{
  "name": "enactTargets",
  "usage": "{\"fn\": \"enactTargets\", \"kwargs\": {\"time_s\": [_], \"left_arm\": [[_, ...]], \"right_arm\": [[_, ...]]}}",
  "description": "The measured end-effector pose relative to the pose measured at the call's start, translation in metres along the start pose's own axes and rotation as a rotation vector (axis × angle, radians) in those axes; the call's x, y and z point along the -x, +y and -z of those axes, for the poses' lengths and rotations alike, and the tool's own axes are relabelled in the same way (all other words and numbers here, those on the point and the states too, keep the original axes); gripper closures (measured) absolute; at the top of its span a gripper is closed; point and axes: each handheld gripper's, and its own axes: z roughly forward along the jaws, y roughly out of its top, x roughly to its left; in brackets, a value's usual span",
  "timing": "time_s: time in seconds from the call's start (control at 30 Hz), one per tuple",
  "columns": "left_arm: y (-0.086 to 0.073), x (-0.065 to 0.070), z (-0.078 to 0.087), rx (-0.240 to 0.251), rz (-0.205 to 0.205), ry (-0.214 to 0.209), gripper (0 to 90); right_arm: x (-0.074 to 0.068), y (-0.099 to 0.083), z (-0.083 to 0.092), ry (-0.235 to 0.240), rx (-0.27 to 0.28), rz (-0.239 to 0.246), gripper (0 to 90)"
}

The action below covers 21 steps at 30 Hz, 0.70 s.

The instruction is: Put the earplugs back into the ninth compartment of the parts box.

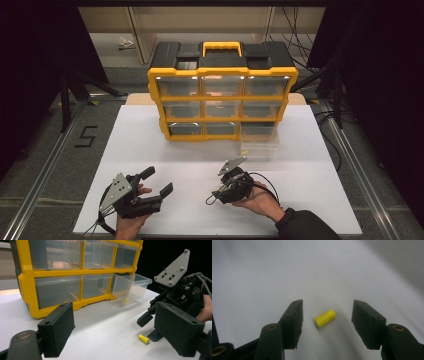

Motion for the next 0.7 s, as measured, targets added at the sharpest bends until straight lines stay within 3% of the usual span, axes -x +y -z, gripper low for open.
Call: {"fn": "enactTargets", "kwargs": {"time_s": [0.27,0.7], "left_arm": [[0.000,0.000,0.000,-0.001,0.001,0.000,15.9],[0.000,0.000,0.000,-0.006,0.003,0.007,16.0]], "right_arm": [[-0.001,-0.003,-0.010,-0.012,-0.034,0.026,52.4],[-0.003,-0.005,-0.012,-0.033,-0.033,0.064,70.3]]}}
